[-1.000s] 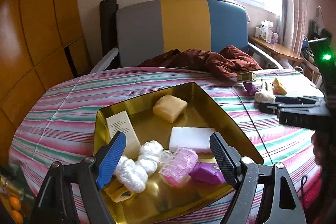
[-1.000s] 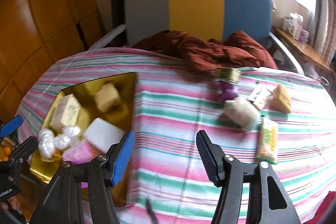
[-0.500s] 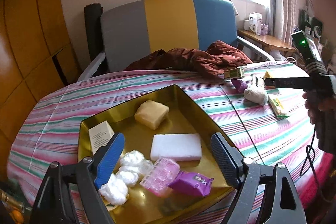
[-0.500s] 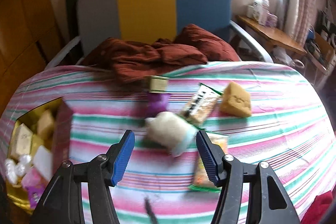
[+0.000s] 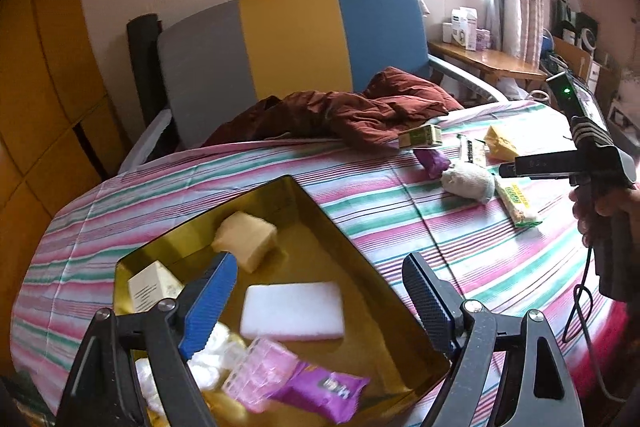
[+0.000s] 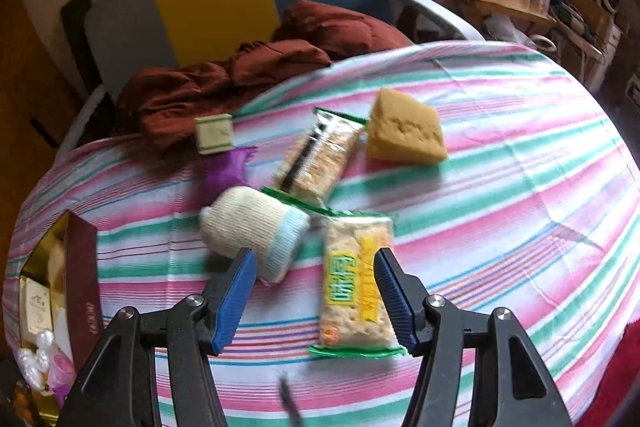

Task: Organize objects
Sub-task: 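Move both grippers back to the items on the table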

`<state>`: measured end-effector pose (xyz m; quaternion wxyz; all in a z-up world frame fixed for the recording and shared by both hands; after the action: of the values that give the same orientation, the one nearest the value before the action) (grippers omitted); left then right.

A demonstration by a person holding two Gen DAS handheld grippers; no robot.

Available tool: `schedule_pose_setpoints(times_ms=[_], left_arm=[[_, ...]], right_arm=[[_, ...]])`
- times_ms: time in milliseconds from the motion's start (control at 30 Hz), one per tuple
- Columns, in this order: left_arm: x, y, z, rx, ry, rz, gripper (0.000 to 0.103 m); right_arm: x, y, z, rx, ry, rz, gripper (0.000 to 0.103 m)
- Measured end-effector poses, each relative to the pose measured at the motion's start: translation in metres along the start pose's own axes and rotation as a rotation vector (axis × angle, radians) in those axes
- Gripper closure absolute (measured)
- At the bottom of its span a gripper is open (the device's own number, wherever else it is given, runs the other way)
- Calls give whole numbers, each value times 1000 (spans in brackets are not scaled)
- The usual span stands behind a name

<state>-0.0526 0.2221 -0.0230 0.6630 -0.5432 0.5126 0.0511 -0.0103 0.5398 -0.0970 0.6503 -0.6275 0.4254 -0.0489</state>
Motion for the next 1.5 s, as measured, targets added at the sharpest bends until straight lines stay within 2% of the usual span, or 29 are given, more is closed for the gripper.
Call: schedule_pose_setpoints(times_ms=[300,633,800,1000,1033,1067,1133,1500], left_arm=[[-17,24,24,82,-6,-44,18],[-46,55,64,174,1,-83,18],[-54,79,91,217,22,-131,18],[-63,116,109,308,-95,-252,18],[-65,123,111,322,-121,-270,18],[-66,130,113,328,-143,-285,18],[-67,142,116,324,-173,-314,18],[-79,196,135,345,-361,-413,18]], right_arm=[[-2,-1,61,-24,305,-24,41],[0,3,77,-46,396,-48,41],[-1,1,81,-65,424,-36,41],[-2,0,82,-89,440,-32,41],[-3,-1,82,-96,442,-29,38],[-3,-1,82,-103,445,-26,33],[-3,-3,81,-115,446,-22,30],[-4,-1,87,-121,470,-24,30]])
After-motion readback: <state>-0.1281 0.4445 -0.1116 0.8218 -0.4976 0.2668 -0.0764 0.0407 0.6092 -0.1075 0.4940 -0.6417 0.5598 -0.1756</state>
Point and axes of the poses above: each gripper's, at about its wrist camera, not at the fingertips, and y roughly the way its jaws point, z to its right, x to its underside, the point moved 3 cm from there along y, roughly the way its jaws point
